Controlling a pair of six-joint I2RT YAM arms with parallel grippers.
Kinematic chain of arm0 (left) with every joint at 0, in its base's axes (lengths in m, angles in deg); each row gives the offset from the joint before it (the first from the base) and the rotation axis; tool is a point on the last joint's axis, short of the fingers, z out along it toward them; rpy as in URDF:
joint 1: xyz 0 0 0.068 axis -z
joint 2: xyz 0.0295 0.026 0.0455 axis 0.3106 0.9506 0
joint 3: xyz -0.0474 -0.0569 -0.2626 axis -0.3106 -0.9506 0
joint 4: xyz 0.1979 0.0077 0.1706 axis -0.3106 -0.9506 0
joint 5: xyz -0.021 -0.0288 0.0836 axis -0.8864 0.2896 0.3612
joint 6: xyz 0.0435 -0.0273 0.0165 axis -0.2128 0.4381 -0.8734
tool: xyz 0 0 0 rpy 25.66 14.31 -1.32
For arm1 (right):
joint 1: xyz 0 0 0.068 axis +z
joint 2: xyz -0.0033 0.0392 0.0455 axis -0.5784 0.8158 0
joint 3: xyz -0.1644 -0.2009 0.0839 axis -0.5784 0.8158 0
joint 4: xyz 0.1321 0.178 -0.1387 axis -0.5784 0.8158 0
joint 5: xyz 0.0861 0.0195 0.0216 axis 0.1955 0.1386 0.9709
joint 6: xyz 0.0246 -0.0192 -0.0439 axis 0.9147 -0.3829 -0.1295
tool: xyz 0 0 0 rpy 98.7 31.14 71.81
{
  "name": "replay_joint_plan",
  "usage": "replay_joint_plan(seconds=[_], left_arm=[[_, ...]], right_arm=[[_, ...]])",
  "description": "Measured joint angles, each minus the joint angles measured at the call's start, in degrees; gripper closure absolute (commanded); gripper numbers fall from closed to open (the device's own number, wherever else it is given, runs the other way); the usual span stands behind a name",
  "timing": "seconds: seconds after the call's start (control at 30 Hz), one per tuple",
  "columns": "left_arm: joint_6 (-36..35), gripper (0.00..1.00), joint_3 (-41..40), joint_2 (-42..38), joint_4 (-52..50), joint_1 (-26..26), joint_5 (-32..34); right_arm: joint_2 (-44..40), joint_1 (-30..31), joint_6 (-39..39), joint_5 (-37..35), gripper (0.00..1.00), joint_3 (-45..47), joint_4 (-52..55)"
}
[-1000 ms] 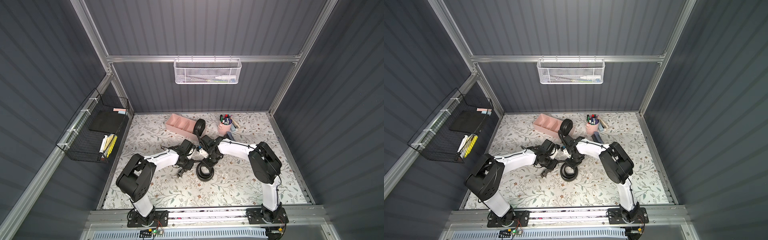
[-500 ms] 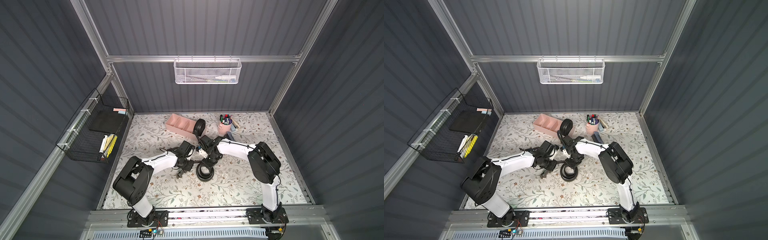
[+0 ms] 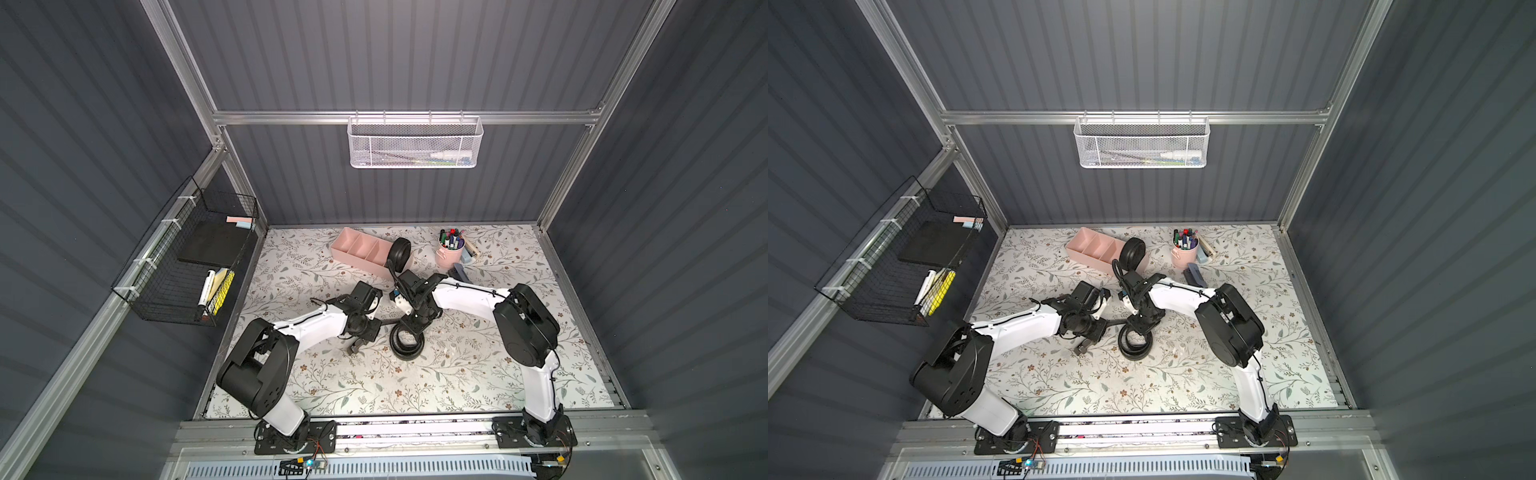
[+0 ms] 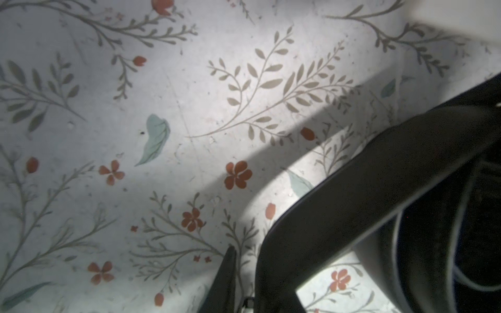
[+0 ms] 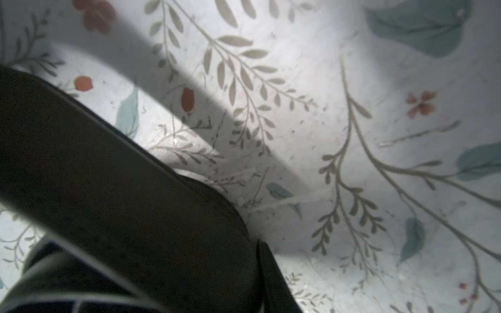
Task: Place the belts into the storage roll
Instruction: Roll the belt at the center of the board.
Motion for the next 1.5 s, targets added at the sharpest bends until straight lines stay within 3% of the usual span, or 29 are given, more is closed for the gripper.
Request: replay_joint_plan(seconds=[0.23,0.5,0.67,0.93,1.3,1.5], left_arm=[[-0.1,0.92,-2.1,-1.7,-6.3,-4.6,4.8],[-0.1,0.92,-2.2,-1.9,-6.5,-4.2,5.2],[-0.1,0.92,-2.3,-2.6,-6.5,-4.2,5.2],[-0.3,0.92,-2.6,-3.9,-7.0,-4.2,6.1],[-0.9,0.92,-2.7,-5.9,-9.9,-7.2,7.3],[-2.1,0.92,-2.6,-6.6,-10.0,-8.3,7.3]], right_arm=[[-0.2,-2.7,2.4,-5.7,0.70,0.5,2.6],[-0.6,-3.4,3.6,-6.4,0.87,1.2,3.2],[-0.6,-3.4,4.2,-6.5,0.74,1.3,3.1],[-0.2,-2.9,5.3,-8.5,0.73,0.7,4.0],[3.3,1.7,8.3,-21.6,0.71,-3.0,8.2],[3.6,2.5,8.0,-24.7,0.77,-3.1,8.4]])
